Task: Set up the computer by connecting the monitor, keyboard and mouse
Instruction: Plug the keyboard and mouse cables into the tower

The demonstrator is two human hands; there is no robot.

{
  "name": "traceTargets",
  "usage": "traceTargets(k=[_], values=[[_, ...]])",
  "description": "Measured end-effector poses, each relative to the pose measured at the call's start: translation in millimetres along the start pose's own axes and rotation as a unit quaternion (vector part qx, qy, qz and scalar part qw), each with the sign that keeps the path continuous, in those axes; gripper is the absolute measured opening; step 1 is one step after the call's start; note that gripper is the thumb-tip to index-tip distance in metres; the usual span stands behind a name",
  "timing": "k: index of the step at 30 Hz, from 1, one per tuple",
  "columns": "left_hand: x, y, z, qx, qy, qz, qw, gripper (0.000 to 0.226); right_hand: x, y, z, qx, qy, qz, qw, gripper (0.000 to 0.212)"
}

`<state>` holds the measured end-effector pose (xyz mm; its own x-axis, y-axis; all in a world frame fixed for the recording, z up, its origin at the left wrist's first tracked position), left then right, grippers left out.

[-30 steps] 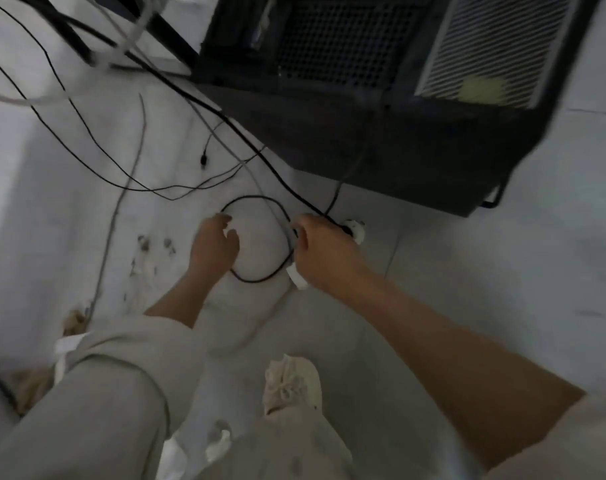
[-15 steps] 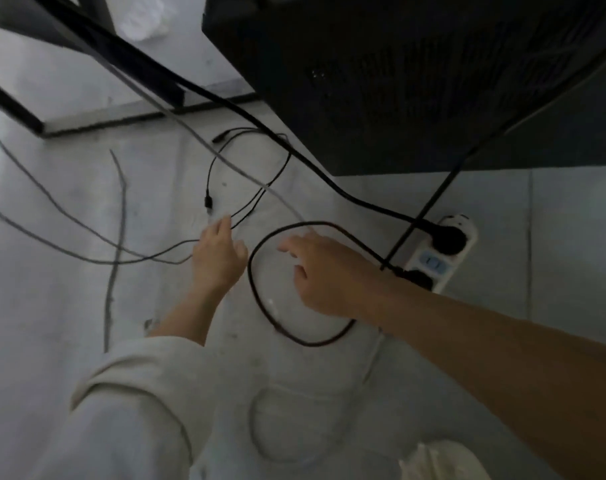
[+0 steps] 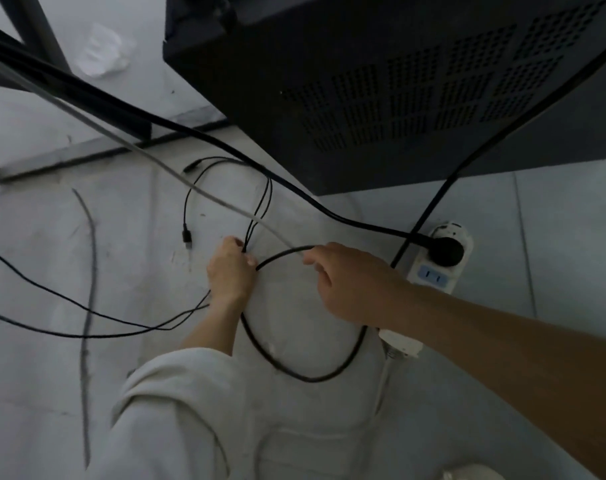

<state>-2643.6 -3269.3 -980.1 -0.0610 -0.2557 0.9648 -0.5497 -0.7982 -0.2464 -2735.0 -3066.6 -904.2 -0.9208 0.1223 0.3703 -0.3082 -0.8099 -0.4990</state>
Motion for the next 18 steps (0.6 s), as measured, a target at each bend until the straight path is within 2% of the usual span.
traceTargets(k=[3, 6, 10, 13, 15, 16, 17, 18], values=[[11.2, -19.3, 1.1, 0.029, 0.008, 0.013, 0.999, 0.026, 5.8, -7.0, 2.9, 0.01, 0.003, 0.009, 1.0, 0.042], [30.1, -42.1, -5.7, 0.046, -0.014, -0.014, 0.999, 0.026, 15.6, -14.7, 3.7, 0.012, 0.001, 0.033, 0.999, 0.042], [55.4, -82.1, -28.8, 0.047, 0.003, -0.063, 0.997, 0.024, 35.4, -36.2, -3.2, 0.056, -0.062, 0.067, 0.994, 0.039], [78.0, -120.0, -58.5, 0.031, 0.035, -0.107, 0.993, 0.035, 56.6, -51.3, -10.6, 0.096, -0.114, 0.079, 0.986, 0.013], [93.8, -138.0, -75.9, -0.01, 0.029, -0.114, 0.993, 0.04, 69.6, -54.1, -8.8, 0.109, -0.132, 0.068, 0.983, 0.022], [102.2, -146.9, -84.1, -0.025, 0.026, -0.11, 0.993, 0.042, 77.1, -56.1, -9.6, 0.122, -0.128, 0.078, 0.981, 0.015], [112.3, -158.1, -93.1, -0.029, 0.01, -0.103, 0.994, 0.043, 85.9, -62.3, -8.9, 0.15, -0.119, 0.082, 0.978, 0.018], [120.9, -165.5, -101.5, -0.035, -0.019, -0.097, 0.995, 0.042, 91.6, -65.9, -8.5, 0.162, -0.11, 0.09, 0.976, 0.04]])
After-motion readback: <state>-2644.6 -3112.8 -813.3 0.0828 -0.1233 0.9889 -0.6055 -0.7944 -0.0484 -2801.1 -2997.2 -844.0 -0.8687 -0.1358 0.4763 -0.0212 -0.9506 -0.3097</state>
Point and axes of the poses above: each hand's wrist, its own y-axis towards the middle knuckle, its own x-axis out of the back of the hand, z = x × y, the point moved 1 cm from there along y, towards the middle knuckle
